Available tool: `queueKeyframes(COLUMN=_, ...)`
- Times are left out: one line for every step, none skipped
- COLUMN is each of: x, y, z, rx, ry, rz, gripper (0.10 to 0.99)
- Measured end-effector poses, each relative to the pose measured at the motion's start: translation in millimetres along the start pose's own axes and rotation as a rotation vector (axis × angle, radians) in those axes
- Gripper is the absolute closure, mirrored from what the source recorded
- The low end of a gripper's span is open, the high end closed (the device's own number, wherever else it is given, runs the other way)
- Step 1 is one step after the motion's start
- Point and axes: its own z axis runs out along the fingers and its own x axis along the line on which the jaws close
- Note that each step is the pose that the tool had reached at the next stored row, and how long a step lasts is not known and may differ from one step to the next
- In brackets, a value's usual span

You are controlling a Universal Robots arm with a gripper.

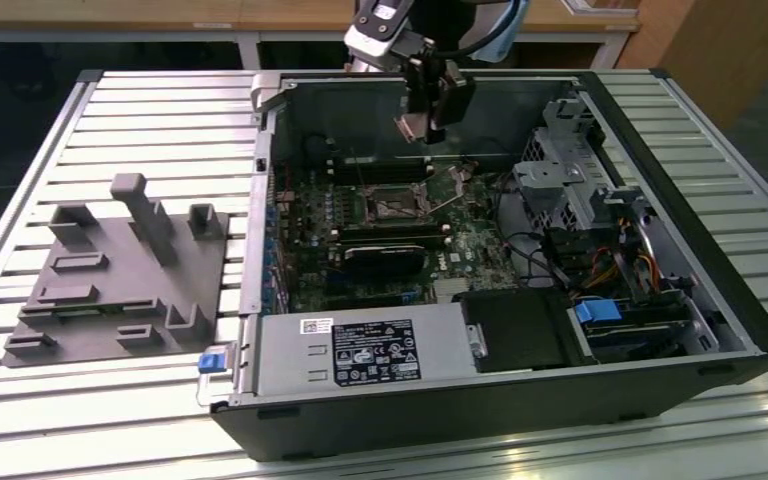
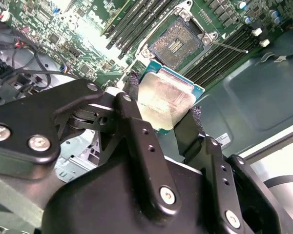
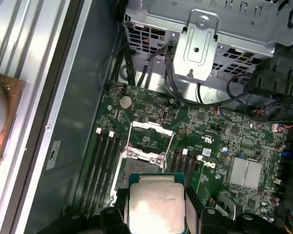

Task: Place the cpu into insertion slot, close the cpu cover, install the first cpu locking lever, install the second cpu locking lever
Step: 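Place the cpu into insertion slot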

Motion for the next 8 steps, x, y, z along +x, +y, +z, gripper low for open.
queueKeyframes(x=0.0, y=0.0, z=0.2, rx=0.000, ry=-0.0004, rz=0.005, gripper=0.545)
queueKeyframes(x=0.0, y=0.0, z=0.5, rx=0.000, ry=-0.0005, rz=0.006, gripper=0.545)
queueKeyframes(x=0.0, y=-0.1, z=1.0, rx=0.000, ry=-0.0008, rz=0.007, gripper=0.545)
queueKeyframes(x=0.0, y=-0.1, z=1.5, rx=0.000, ry=-0.0015, rz=0.007, gripper=0.545)
queueKeyframes(x=0.0, y=-0.2, z=2.0, rx=0.000, ry=-0.0030, rz=0.007, gripper=0.545)
queueKeyframes(x=0.0, y=-0.2, z=2.5, rx=0.001, ry=-0.0040, rz=0.007, gripper=0.545)
queueKeyframes(x=0.0, y=-0.3, z=3.0, rx=0.001, ry=-0.0050, rz=0.007, gripper=0.545)
queueKeyframes(x=0.0, y=-0.3, z=3.7, rx=0.001, ry=-0.0057, rz=0.007, gripper=0.545)
